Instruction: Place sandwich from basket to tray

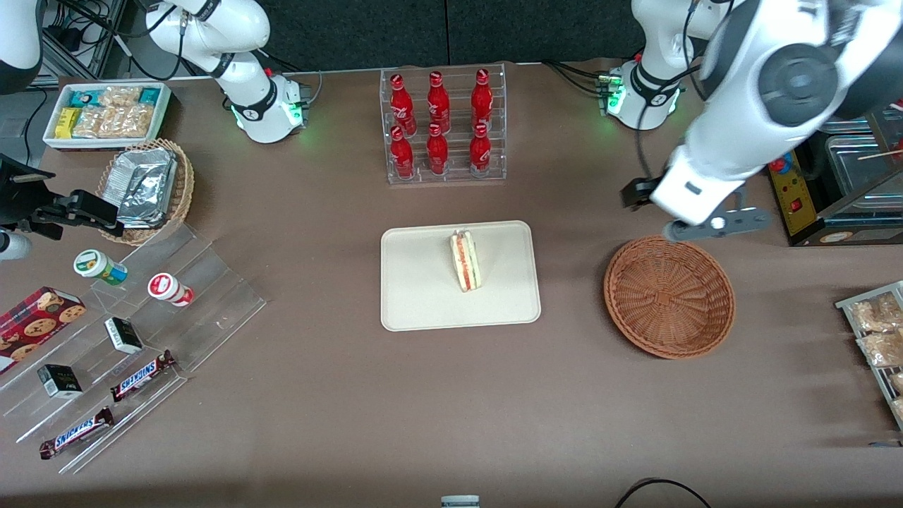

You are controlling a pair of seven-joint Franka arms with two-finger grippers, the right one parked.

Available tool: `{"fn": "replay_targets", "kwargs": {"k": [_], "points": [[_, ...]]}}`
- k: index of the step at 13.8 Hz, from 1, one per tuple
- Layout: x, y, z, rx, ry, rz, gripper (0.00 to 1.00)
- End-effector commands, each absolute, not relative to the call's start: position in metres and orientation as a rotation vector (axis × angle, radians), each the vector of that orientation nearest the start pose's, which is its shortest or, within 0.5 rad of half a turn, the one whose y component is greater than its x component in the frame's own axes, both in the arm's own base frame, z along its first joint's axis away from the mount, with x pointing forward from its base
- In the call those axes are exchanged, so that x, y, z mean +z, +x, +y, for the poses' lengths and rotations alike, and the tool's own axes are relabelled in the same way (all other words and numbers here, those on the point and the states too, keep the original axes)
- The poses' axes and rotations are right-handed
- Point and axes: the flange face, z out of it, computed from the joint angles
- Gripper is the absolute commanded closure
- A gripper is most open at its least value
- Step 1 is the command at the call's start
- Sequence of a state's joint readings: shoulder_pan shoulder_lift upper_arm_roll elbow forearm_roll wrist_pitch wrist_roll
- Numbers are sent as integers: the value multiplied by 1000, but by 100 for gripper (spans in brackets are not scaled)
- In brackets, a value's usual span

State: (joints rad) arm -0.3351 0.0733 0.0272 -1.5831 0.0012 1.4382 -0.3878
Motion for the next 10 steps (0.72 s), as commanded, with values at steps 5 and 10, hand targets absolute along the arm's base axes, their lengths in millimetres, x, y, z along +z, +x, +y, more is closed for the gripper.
{"fn": "replay_targets", "kwargs": {"k": [5,10], "points": [[612,509,-75,359,-3097,46,0],[627,506,-37,337,-3109,106,0]]}}
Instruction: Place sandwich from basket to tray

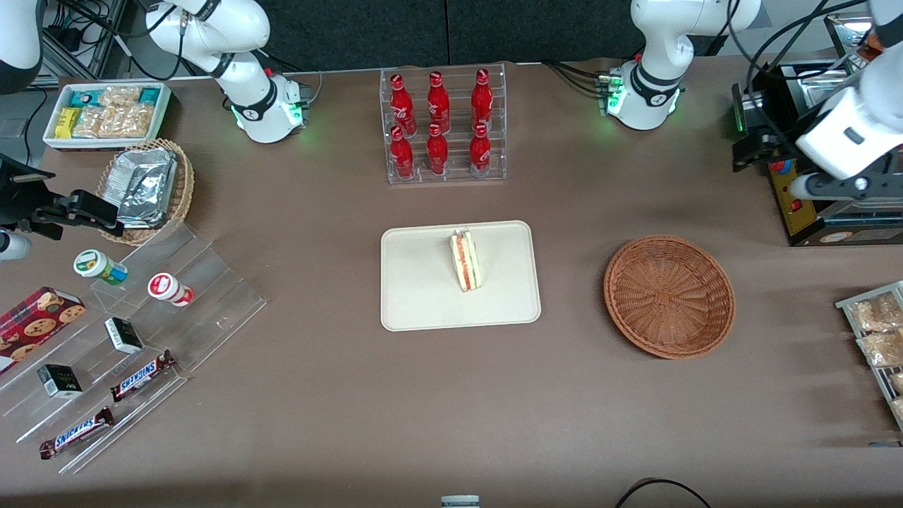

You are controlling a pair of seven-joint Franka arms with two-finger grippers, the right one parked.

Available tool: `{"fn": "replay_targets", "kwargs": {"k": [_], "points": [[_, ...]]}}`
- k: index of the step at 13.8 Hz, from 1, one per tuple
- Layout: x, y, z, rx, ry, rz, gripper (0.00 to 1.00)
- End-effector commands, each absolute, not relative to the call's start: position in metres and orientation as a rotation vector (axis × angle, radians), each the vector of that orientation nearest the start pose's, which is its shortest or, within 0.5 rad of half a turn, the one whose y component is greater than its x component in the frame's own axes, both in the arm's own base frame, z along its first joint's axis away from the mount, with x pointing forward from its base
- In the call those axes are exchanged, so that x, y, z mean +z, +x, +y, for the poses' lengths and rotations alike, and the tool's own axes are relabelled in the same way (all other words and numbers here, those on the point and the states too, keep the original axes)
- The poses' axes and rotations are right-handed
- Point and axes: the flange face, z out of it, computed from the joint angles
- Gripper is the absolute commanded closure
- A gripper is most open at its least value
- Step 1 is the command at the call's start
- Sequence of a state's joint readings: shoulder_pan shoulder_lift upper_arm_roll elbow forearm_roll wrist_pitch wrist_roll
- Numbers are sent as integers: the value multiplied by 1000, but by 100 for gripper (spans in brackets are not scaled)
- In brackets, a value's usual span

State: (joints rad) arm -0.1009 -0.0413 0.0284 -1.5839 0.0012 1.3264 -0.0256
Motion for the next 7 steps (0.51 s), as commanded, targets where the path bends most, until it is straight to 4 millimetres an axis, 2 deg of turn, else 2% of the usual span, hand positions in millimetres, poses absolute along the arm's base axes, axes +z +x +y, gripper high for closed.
{"fn": "replay_targets", "kwargs": {"k": [1,3,7], "points": [[634,509,-37,304,-3127,131,0],[639,520,-40,295,-3116,140,0],[636,521,-39,310,-3107,32,0]]}}
